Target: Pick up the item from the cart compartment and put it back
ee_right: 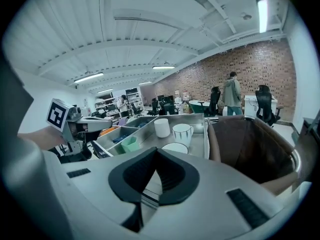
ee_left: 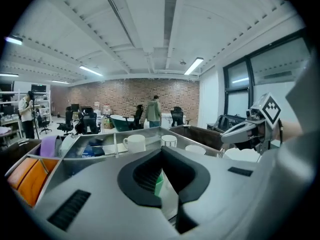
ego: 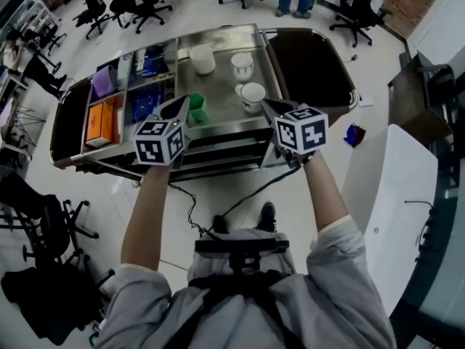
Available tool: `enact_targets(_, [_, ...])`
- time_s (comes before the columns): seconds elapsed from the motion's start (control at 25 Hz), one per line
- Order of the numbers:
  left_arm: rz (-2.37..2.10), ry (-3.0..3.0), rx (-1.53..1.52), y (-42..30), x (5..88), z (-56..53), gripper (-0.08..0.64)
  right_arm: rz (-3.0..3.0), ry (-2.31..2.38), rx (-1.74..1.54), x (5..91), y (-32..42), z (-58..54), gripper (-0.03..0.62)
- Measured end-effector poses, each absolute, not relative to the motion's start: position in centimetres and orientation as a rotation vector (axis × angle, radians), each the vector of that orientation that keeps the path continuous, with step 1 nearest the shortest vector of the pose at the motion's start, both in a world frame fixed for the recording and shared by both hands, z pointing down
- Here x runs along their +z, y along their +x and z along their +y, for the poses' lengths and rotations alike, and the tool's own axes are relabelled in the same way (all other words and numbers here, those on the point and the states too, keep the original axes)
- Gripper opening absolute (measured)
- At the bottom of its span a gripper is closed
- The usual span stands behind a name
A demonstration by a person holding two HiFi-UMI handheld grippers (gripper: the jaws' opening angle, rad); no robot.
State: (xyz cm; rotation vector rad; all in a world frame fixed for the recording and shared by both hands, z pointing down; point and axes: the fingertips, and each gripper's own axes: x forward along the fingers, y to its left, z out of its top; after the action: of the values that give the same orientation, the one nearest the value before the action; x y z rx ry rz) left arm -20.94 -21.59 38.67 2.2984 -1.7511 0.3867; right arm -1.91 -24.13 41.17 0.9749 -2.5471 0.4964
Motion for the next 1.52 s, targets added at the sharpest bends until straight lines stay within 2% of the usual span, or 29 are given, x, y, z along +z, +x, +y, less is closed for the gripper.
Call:
enact_targets(0.68, [-1.898, 2.064, 0.280, -27.3, 44.0, -10.2, 0.000, -2.542, 1.074, 0.585, 45.1, 1.2, -17.3, 0.009])
enact_targets(1.52, [-1.910, 2.006, 0.278, -29.5, 46.2, -7.3, 0.000, -2.520, 1.082, 0.571, 46.6, 0.9, -17.0, 0.008])
